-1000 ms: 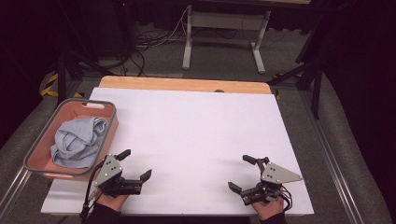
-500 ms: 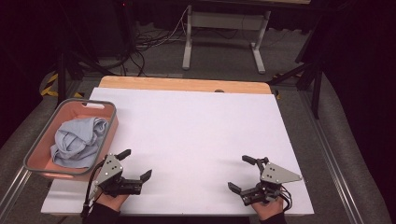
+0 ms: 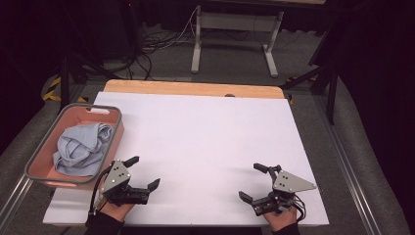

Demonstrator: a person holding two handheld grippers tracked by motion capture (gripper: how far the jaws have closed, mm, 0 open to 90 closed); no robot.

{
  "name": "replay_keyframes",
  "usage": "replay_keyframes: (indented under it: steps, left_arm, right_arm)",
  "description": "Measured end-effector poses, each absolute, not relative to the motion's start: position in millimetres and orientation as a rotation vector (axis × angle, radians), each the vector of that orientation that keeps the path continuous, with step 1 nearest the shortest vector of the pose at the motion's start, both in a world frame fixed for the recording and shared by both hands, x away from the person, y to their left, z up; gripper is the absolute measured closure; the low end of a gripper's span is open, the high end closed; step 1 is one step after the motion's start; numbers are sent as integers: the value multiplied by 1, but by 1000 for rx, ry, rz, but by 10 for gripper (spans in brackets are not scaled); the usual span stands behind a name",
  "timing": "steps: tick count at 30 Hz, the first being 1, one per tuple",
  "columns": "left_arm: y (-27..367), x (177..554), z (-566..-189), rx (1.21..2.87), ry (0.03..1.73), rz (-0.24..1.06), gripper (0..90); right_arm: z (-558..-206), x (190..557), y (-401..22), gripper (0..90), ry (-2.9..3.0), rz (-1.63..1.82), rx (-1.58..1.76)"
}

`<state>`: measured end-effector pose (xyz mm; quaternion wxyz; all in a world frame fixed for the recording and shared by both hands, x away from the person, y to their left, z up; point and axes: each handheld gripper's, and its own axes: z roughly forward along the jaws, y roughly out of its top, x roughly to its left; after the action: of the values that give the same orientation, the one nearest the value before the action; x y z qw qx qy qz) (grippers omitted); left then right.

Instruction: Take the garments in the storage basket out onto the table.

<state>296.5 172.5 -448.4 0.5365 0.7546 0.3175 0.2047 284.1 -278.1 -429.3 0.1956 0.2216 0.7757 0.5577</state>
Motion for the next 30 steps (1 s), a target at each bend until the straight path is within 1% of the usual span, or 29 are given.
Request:
replay_keyframes:
  steps: [20,30]
  left_arm:
    - [178,298,-415,1823,726,506,25]
    - [183,306,-396,1867,704,526,23]
  right_arm:
    - [-430,284,-277,1,2179,1555,619]
    - [-431,284,-276,1,2183,1558,618]
